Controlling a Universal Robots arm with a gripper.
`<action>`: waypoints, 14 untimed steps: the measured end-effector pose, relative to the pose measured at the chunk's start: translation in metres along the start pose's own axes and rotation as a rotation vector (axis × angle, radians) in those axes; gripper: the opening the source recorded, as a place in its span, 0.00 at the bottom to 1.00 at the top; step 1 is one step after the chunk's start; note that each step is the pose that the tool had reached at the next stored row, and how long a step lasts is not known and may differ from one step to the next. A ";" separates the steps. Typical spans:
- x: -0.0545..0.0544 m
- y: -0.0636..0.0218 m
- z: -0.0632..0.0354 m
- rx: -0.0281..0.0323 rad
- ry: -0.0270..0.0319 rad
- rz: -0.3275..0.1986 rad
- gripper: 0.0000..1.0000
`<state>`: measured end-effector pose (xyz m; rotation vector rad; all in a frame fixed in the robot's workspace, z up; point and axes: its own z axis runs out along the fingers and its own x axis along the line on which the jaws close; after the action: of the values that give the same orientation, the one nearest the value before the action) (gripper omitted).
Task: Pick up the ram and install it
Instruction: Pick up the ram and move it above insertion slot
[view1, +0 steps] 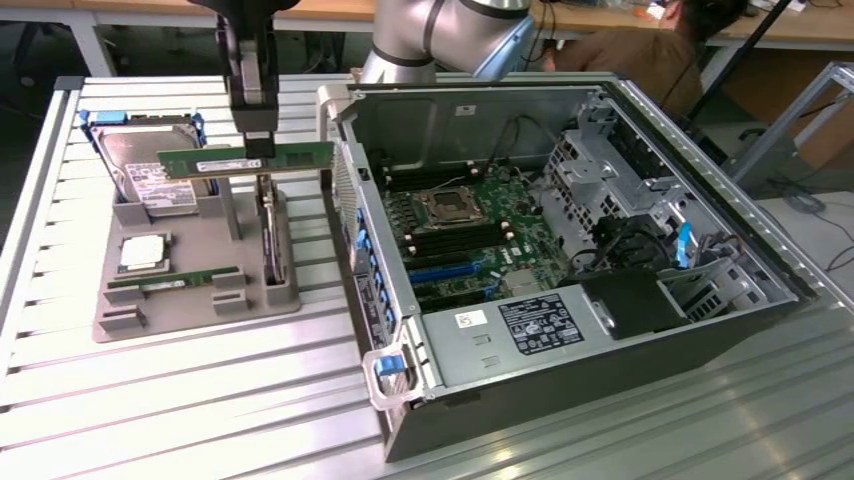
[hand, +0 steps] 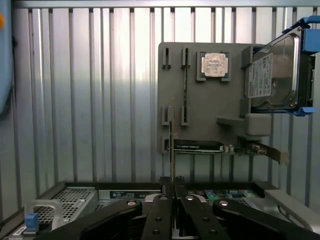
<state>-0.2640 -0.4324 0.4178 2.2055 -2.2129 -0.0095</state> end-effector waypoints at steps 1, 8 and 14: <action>0.000 -0.0010 -0.0001 -0.0001 0.0001 0.000 0.12; 0.000 -0.0082 -0.0001 0.0001 0.0000 0.000 0.12; 0.000 -0.0125 -0.0002 0.0001 0.0000 0.000 0.12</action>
<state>-0.2514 -0.4324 0.4178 2.2056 -2.2128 -0.0095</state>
